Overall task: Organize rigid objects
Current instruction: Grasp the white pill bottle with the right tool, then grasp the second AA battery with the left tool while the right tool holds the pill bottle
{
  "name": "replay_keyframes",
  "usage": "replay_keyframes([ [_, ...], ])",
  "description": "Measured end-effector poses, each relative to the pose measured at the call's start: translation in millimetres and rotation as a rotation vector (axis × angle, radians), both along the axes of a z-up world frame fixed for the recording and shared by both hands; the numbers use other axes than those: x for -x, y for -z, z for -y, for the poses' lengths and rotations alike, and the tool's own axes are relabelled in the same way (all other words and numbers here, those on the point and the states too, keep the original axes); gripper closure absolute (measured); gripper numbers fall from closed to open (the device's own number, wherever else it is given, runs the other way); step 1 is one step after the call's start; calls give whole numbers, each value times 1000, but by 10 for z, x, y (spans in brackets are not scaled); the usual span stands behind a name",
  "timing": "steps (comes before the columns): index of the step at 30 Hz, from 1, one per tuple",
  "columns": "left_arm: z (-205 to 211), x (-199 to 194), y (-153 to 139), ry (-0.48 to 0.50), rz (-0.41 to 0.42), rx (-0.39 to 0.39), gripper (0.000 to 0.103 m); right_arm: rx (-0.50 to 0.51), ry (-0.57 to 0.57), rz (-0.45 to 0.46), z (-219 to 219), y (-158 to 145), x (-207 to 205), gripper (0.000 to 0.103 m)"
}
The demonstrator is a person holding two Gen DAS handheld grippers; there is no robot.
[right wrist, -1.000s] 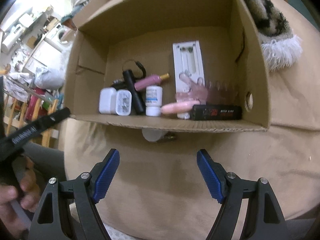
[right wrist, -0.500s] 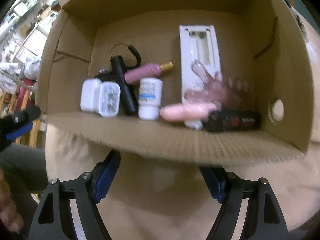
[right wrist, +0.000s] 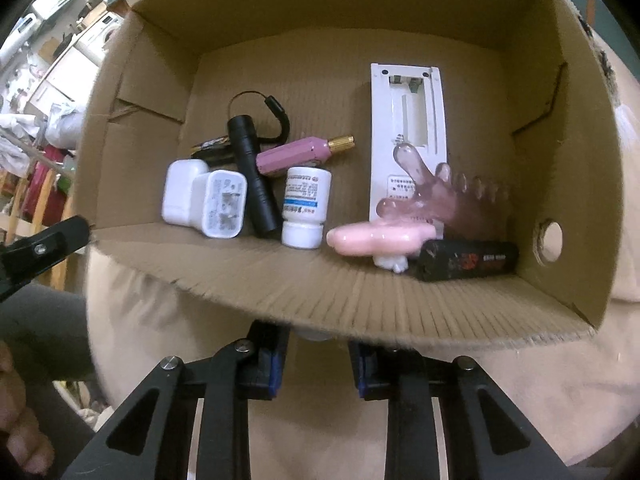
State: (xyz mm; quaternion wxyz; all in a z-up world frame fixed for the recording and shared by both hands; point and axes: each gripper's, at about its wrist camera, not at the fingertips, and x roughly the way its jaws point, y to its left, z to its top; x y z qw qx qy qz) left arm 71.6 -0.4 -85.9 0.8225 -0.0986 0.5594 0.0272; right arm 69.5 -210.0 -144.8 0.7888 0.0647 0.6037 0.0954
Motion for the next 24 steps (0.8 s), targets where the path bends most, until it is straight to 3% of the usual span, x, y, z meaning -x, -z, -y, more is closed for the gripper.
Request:
replay_keyframes([
  [6,225,158,101,87,-36,63,36,7,-16,2,200,-294,278,75],
  [11,725,279,331,193,-110,62,36,9,78,1,533,-336,377,75],
  [20,1388,219,776,138,-119,63,36,8,177,10,829,-266,409,75],
  [24,1554,132,895,128,-93,7,36,-3,208,18,970,-277,460,75],
])
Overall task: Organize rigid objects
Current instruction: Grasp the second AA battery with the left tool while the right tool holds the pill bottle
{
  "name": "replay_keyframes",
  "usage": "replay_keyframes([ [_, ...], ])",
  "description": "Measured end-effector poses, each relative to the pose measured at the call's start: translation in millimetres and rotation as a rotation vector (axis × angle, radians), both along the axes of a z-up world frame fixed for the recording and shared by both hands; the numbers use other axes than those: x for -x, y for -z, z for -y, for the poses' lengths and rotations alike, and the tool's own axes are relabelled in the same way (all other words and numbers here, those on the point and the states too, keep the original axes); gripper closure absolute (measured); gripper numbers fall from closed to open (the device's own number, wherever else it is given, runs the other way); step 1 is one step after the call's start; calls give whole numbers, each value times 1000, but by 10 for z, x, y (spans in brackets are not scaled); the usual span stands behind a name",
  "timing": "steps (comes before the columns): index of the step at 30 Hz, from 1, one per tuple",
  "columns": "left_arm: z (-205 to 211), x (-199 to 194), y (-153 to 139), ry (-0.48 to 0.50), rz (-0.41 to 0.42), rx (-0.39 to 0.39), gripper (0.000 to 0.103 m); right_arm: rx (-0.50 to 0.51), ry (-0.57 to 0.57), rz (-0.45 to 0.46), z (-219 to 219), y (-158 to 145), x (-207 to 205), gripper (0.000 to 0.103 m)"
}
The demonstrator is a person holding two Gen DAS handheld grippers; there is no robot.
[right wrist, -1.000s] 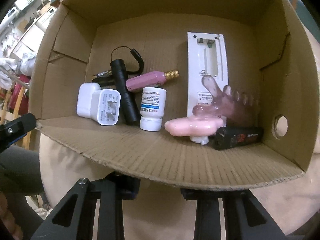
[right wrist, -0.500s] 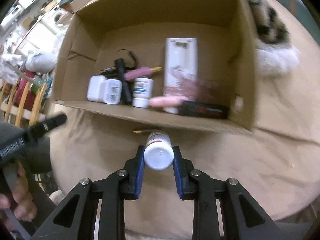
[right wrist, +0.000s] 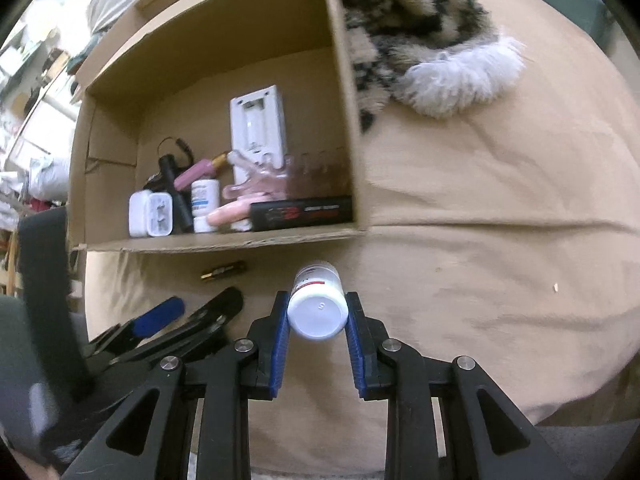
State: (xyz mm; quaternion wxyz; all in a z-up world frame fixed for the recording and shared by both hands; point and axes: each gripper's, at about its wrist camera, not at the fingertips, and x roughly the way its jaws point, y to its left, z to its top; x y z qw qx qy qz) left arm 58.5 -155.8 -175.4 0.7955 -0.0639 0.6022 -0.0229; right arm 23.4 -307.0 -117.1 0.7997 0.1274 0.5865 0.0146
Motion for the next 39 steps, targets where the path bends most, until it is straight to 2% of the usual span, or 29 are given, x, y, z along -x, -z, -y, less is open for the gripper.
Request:
replay_keyframes([
  [3,73,-69,28,10,34,-49,36,-1,11,10,26,-11,26,75],
  [8,136,-171,66,13,36,-79,37,-20,25,16,111,-56,25,75],
  [10,123,-182,75,4,37,-89,49,-23,30,21,127,-74,23,75],
  [11,113,-186,79,0,38,-97,60,-24,33,22,126,-78,18,75],
  [12,90,-193,84,-4,38,-98,63,-25,33,23,111,-65,-8,75],
  [18,82,-211,92,59,41,-104,63,-25,26,19,99,-72,-17,75],
  [25,-269,-167,60,52,18,-128,63,-19,15,20,57,-88,-36,75],
  [30,-541,-134,6,49,2,-156,63,-40,13,63,27,-184,-13,75],
  [34,-768,-60,-149,45,-22,-132,63,-48,-17,71,-55,-220,15,75],
  [36,-850,-17,-305,57,12,-125,63,-48,-32,76,-102,-226,39,75],
  [39,-981,25,-531,63,69,-113,63,-60,-60,130,-175,-342,66,75],
])
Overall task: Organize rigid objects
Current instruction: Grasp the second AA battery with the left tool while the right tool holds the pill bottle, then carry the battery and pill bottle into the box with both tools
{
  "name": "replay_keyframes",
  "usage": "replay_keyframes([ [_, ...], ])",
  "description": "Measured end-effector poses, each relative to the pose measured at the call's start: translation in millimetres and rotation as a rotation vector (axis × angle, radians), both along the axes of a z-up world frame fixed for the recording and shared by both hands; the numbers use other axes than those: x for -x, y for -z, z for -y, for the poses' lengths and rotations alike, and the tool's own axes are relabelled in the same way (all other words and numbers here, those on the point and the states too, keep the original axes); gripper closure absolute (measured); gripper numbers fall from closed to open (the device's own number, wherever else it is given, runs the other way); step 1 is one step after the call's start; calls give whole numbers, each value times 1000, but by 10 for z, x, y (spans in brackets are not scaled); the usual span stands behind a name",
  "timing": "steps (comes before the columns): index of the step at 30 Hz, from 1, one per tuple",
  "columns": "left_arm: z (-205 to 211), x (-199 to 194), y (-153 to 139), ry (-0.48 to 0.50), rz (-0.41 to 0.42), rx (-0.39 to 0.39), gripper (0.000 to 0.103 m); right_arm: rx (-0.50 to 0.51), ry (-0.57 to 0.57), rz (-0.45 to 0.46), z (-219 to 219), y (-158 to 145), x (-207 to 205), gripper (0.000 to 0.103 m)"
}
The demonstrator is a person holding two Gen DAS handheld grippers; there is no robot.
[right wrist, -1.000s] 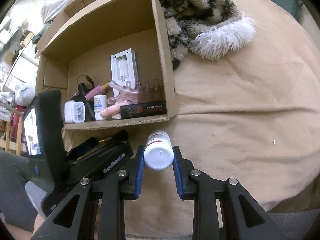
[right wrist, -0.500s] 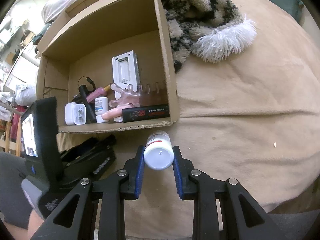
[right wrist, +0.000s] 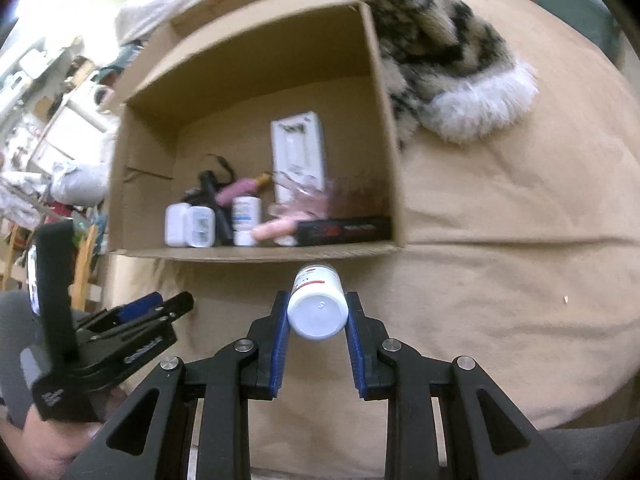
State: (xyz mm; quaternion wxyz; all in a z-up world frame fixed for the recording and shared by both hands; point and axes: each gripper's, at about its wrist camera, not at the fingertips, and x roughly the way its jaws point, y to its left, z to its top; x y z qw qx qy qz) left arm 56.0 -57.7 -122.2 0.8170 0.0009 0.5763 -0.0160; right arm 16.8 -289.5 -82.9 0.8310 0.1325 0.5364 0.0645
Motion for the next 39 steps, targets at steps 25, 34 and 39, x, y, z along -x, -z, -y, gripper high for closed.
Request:
replay_keyframes([
  [25,-34,-601,-904,10,160,87,63,-22,-75,220,-204,-683,-420,75],
  [34,55,-824,-553,52,137,19,63,-29,-61,183,-195,-371,-841,75],
  [39,88,-816,-477,61,156,15,63,-48,-28,111,-164,-122,-902,75],
])
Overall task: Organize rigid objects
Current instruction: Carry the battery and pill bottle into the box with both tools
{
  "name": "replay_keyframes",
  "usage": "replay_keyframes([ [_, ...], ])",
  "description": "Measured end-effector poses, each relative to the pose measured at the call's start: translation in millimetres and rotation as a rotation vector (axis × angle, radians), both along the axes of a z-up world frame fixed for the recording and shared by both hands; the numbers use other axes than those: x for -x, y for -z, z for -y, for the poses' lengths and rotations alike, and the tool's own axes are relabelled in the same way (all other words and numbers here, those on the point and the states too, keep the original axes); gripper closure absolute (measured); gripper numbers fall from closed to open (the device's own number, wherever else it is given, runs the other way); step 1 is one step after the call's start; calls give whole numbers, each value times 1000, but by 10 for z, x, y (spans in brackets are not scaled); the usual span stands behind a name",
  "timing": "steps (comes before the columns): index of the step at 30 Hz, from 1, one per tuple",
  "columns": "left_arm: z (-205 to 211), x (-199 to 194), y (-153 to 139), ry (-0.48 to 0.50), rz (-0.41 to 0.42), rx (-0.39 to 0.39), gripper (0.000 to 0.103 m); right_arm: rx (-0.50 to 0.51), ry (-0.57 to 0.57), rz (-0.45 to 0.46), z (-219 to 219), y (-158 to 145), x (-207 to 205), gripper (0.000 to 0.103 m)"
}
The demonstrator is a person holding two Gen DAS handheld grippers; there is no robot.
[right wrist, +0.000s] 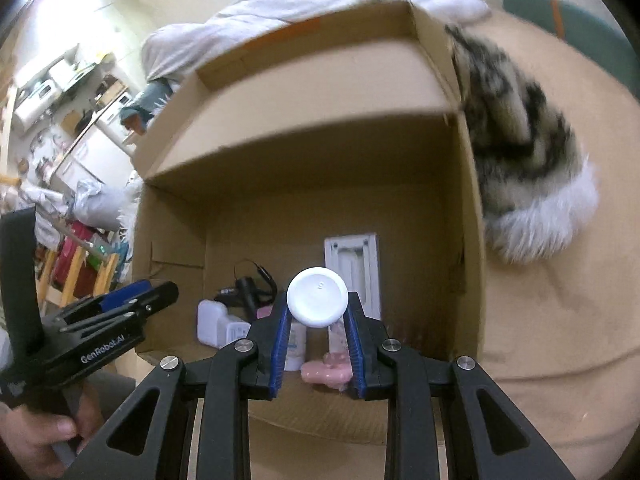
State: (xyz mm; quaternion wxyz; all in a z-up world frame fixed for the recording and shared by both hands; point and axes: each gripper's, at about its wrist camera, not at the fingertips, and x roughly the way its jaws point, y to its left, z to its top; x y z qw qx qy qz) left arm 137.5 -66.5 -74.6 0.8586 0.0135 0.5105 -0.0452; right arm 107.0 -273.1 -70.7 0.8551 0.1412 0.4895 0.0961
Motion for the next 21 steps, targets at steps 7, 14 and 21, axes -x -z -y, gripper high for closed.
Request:
replay_keyframes([
  [7,27,-9,46,10,-19,13,63,29,-32,-20,-107,94,-84,75],
  [14,15,5,85,15,-30,22,63,18,-19,-50,-105,171,-136,75],
  [21,54,24,57,33,-18,33,41,14,-11,-50,-95,133,-138,73],
])
